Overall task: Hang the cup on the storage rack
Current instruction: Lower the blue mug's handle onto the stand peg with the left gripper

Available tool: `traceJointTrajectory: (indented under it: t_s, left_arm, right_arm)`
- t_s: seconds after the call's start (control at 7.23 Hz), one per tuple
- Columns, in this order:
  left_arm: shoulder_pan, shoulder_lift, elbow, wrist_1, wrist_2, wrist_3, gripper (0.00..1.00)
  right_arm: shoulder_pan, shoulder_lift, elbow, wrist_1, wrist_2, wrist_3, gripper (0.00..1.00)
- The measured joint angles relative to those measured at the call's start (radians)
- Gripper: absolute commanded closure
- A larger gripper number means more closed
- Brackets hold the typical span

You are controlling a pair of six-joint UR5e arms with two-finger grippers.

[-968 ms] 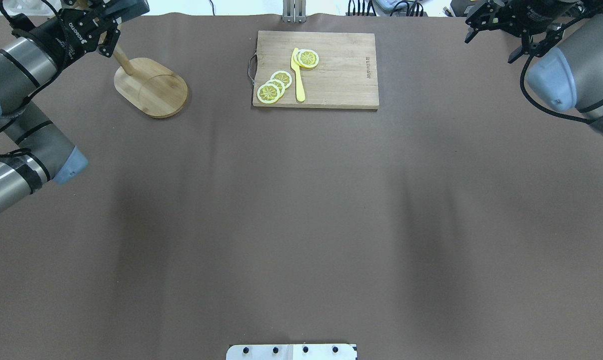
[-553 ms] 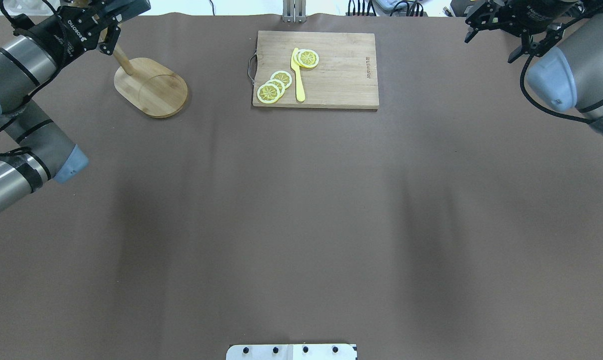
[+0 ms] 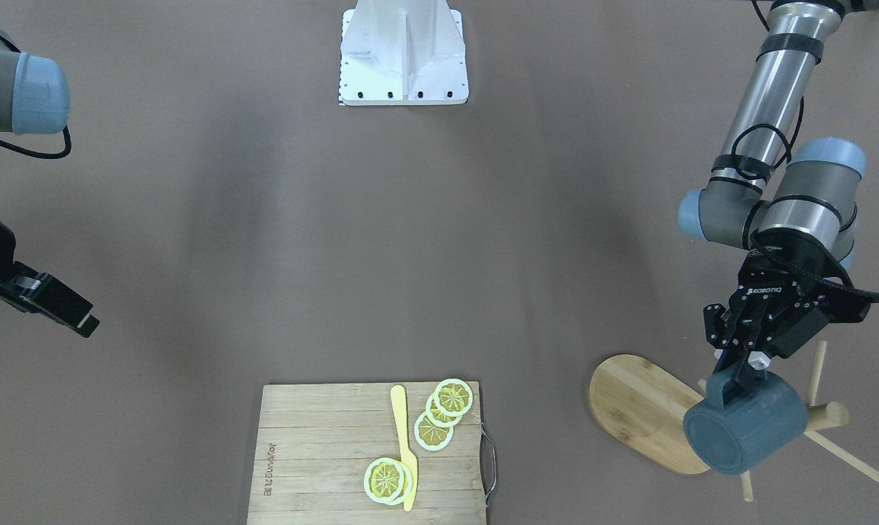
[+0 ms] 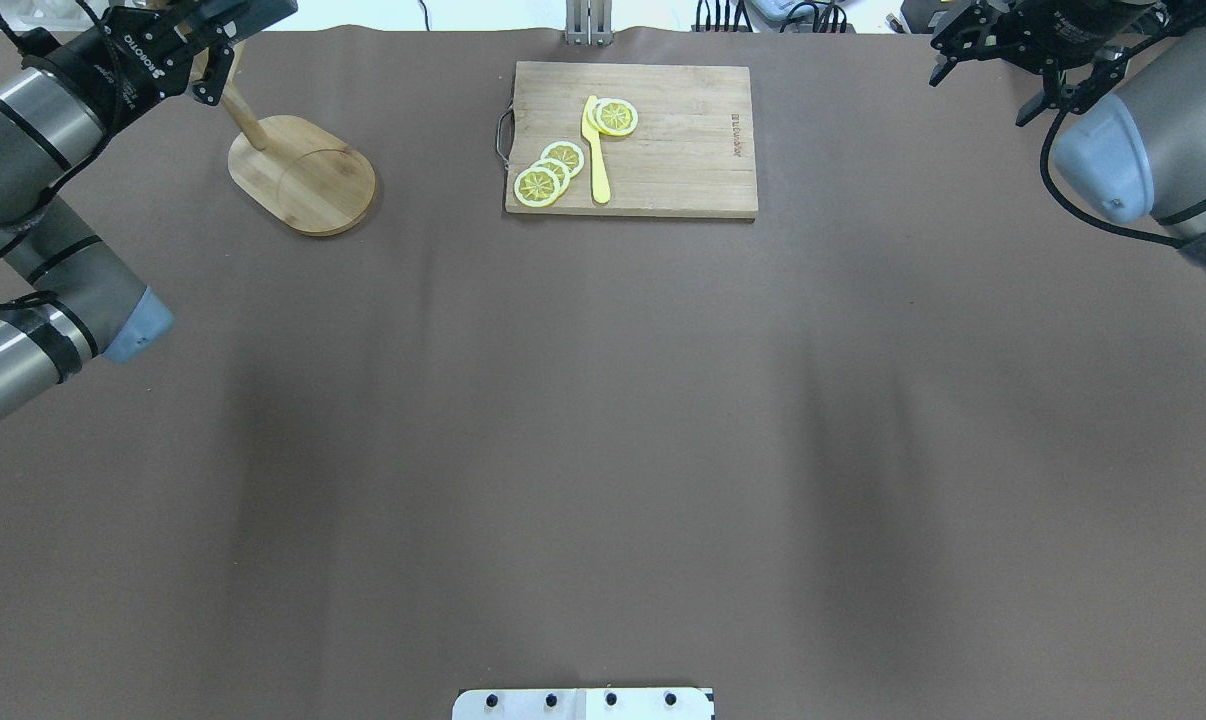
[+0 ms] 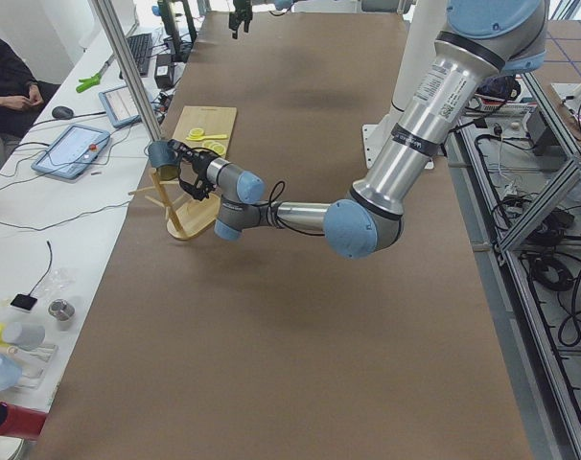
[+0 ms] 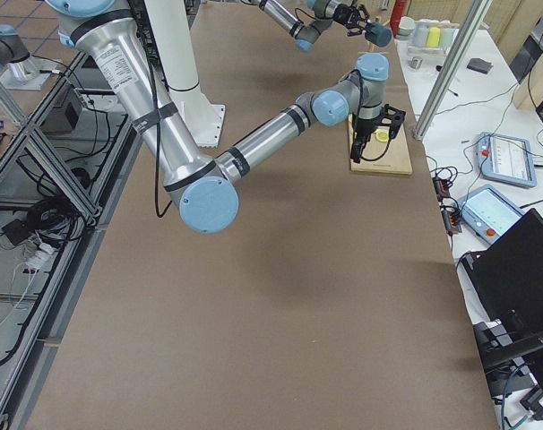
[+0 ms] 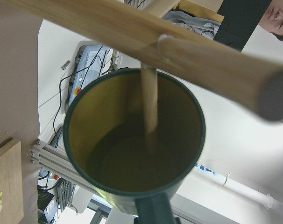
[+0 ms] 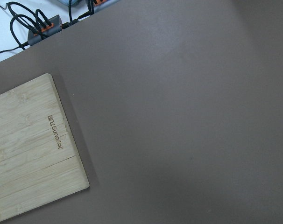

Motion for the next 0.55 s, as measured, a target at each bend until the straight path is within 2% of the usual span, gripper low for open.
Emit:
traceJointTrajectory:
  t_s: [0.55]
  left_arm:
    - [0.0,0.004,0.003,-0.001,0.0,-0.016,1.0]
  right_arm:
    - [-0.001,0.001,0.001,0.0,0.0,0.0,0.0]
